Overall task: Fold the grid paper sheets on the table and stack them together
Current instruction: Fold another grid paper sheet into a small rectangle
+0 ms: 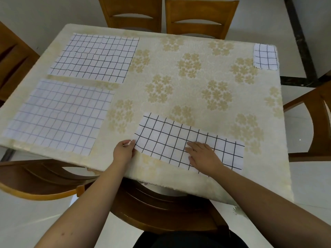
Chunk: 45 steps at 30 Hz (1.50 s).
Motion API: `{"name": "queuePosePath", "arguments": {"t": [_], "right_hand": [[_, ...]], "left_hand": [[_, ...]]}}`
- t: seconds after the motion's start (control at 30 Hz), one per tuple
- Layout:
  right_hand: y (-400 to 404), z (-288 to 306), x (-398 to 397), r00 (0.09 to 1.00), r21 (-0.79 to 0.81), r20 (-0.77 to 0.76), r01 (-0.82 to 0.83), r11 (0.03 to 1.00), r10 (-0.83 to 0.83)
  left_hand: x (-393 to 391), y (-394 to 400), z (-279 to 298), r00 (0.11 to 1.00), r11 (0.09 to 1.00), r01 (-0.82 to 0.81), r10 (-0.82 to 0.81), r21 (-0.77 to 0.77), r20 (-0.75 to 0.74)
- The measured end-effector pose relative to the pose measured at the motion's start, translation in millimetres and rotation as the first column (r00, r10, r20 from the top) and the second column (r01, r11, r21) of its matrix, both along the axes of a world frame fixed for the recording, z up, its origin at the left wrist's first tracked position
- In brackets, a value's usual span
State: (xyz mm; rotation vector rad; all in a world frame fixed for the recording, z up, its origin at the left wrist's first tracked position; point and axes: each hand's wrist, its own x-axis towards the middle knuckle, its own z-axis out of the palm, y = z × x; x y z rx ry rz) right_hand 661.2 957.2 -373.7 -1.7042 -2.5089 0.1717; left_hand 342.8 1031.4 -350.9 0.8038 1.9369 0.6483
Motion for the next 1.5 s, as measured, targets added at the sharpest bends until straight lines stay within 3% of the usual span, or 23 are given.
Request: {"name": "queuePosePath", "arguments": {"t": [0.23,0.4,0.5,0.6,0.67,0.73,0.83,0.9,0.93,1.0,1.1,1.33,1.4,1.5], "right_hand": [[-6.1,1.3,-3.1,0.997,-0.025,0.072,0.012,1.0,-0.01],[-8.9,6.3,-6.1,0.997,-0.04,0.063,0.054,0.998,-0.051],[-13.1,8.4,-7.3,0.991,-0.068,-0.019,0.127,0.989,-0.129],[-16.4,12.8,-5.5,0.94,-0.145,-0.213,0.238,0.96,-0.265],[-17.1,26.3,-5.0,0.83,-0.272,-0.374,0.329,0.904,-0.414],[-16.3,47.2,-4.1,0.636,-0.445,-0.488,0.408,0.797,-0.598],[-8.5,70.7,-0.9,0.21,-0.672,-0.585,0.416,0.613,-0.784],[-1.4,85.3,5.7,-0.03,-0.787,-0.55,0.354,0.506,-0.835],[1.1,93.1,10.1,-0.108,-0.826,-0.52,0.319,0.466,-0.848],[0.6,109.5,21.4,-0.173,-0.859,-0.48,0.292,0.421,-0.86],[-7.6,126.0,39.2,-0.153,-0.869,-0.434,0.333,0.367,-0.888],[-29.0,111.8,71.5,0.136,-0.739,-0.426,0.518,0.431,-0.894],[-31.6,106.9,78.1,0.233,-0.668,-0.403,0.586,0.458,-0.885],[-35.0,99.9,87.6,0.348,-0.592,-0.328,0.649,0.478,-0.878]], "left_hand": [[9.1,-5.6,21.5,0.988,0.995,0.038,-0.052,0.096,0.143],[30.3,-4.0,60.8,0.938,0.962,0.152,-0.213,0.227,0.274],[43.8,-4.6,79.1,0.901,0.919,0.258,-0.34,0.296,0.271],[60.7,-6.4,91.9,0.862,0.856,0.382,-0.466,0.348,0.2],[74.9,-9.2,97.8,0.823,0.8,0.474,-0.551,0.368,0.138],[89.8,-13.4,100.7,0.765,0.733,0.562,-0.637,0.383,0.095],[113.7,-22.6,102.2,0.655,0.592,0.707,-0.754,0.388,-0.042],[130.7,-30.1,103.8,0.587,0.504,0.775,-0.798,0.382,-0.138],[139.2,-34.0,104.9,0.55,0.461,0.802,-0.818,0.38,-0.168],[155.1,-42.3,106.1,0.473,0.379,0.842,-0.86,0.383,-0.191],[174.5,-52.2,102.7,0.361,0.247,0.885,-0.899,0.395,-0.247],[205.5,-67.7,89.6,0.18,0.079,0.95,-0.928,0.302,-0.325],[206.0,-71.2,85.9,0.16,0.056,0.949,-0.933,0.31,-0.321],[196.4,-71.1,73.2,0.214,0.092,0.934,-0.918,0.346,-0.334]]}}
